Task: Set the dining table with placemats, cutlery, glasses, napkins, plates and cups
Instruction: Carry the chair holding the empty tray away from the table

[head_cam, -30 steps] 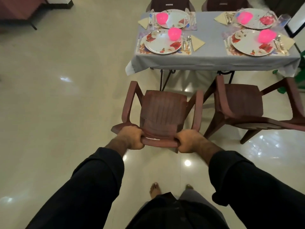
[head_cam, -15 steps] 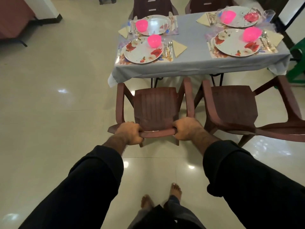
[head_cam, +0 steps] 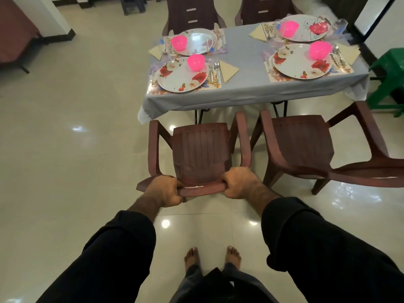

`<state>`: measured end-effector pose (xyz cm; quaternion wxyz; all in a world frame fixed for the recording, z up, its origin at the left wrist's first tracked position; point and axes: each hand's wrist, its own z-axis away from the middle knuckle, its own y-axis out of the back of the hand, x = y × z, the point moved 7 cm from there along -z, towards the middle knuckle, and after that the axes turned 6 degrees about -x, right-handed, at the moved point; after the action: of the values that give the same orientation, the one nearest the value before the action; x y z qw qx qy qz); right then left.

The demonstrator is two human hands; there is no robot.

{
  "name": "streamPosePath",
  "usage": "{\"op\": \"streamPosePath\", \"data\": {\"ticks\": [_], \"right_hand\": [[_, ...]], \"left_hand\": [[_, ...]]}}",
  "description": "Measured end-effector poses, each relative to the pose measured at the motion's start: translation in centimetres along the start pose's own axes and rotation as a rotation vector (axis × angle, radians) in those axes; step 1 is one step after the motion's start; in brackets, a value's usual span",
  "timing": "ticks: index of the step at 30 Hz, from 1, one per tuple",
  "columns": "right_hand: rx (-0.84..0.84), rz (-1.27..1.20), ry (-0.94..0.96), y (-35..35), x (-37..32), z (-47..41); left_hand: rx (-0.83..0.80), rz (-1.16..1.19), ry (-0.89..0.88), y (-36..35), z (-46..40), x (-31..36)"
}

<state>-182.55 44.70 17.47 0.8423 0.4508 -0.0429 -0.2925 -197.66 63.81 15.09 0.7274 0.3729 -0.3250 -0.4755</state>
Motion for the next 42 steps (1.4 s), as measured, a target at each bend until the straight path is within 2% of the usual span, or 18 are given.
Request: {"op": "streamPosePath", "data": {"ticks": [11, 21, 29, 34, 37, 42], "right_hand": [[-0.005, -0.054, -0.061, -0.7, -0.8, 0.2], [-0.041, -0.067, -0.078, -0.5, -1.0, -0.1], [-0.054, -0.079, -0.086, -0.7, -1.2, 0.0], [-0.077, -0.069, -0.105, -0.7, -1.3, 0.0], [-0.016, 0.015, -0.12, -0.5, -1.2, 0.2], [0.068, -0.03, -0.155, -0.6, 0.1, 2.5]], "left_hand": [[-0.028, -0.072, -0.003, -0.2, 0.5, -0.3], [-0.002, -0.079, 0.003, -1.1, -0.6, -1.5], [-0.04, -0.051, 0.056, -2.4, -1.0, -2.1], [-0.154, -0.027, 0.086, -2.3, -0.7, -1.6], [-0.201, 0.007, 0.067, -1.7, -0.3, -1.3], [-0.426, 0.286, 0.007, -0.9, -0.2, -0.5]]}}
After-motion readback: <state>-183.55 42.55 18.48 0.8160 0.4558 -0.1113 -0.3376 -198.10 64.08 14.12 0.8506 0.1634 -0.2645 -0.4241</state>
